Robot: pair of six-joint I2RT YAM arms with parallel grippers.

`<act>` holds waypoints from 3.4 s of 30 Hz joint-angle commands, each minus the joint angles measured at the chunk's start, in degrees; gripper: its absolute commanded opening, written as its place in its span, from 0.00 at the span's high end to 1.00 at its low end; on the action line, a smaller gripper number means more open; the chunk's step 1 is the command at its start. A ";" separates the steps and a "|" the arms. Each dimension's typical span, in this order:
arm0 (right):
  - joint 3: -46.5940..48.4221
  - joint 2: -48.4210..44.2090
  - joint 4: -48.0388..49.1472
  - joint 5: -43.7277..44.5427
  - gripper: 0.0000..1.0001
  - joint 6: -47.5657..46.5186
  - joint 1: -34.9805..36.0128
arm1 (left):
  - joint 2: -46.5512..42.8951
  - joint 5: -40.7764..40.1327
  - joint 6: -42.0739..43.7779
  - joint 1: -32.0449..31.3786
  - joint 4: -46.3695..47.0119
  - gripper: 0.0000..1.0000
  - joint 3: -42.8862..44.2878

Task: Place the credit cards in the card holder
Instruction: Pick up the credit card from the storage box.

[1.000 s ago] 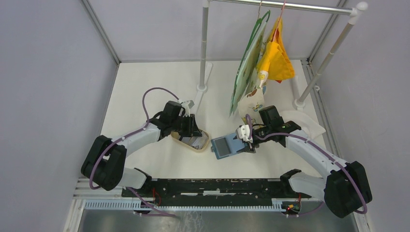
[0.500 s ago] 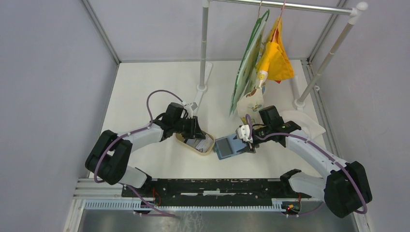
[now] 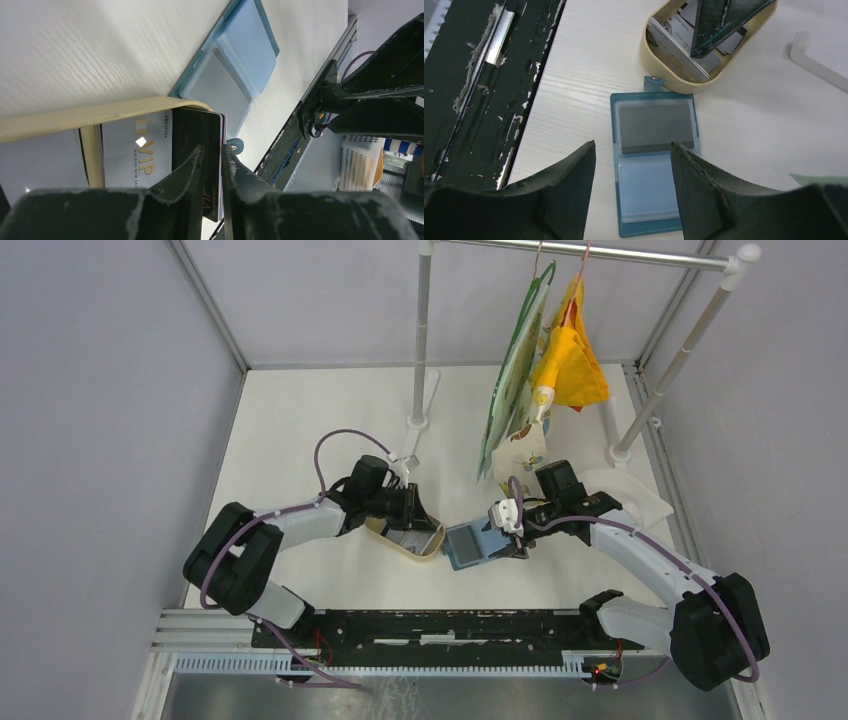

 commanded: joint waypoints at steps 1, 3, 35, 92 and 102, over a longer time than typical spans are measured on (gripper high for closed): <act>-0.05 -0.15 1.83 -2.57 0.37 0.78 -0.25 | 2.20 0.77 -2.14 -1.15 2.94 0.76 0.45; -0.14 -0.11 1.82 -2.54 0.38 0.73 -0.25 | 2.94 -0.22 -1.63 -1.62 2.06 0.76 0.91; 0.04 0.11 1.51 -2.52 0.37 0.51 -0.25 | 0.49 -15.24 3.82 -7.20 -14.37 0.36 7.78; 0.23 -0.14 0.72 -2.84 0.37 -0.34 -0.22 | -0.40 -17.99 4.90 -1.20 -17.65 0.69 5.03; 0.30 -0.24 0.60 -2.84 0.37 -0.37 -0.26 | 1.38 -14.60 3.27 -0.84 -12.94 0.63 3.62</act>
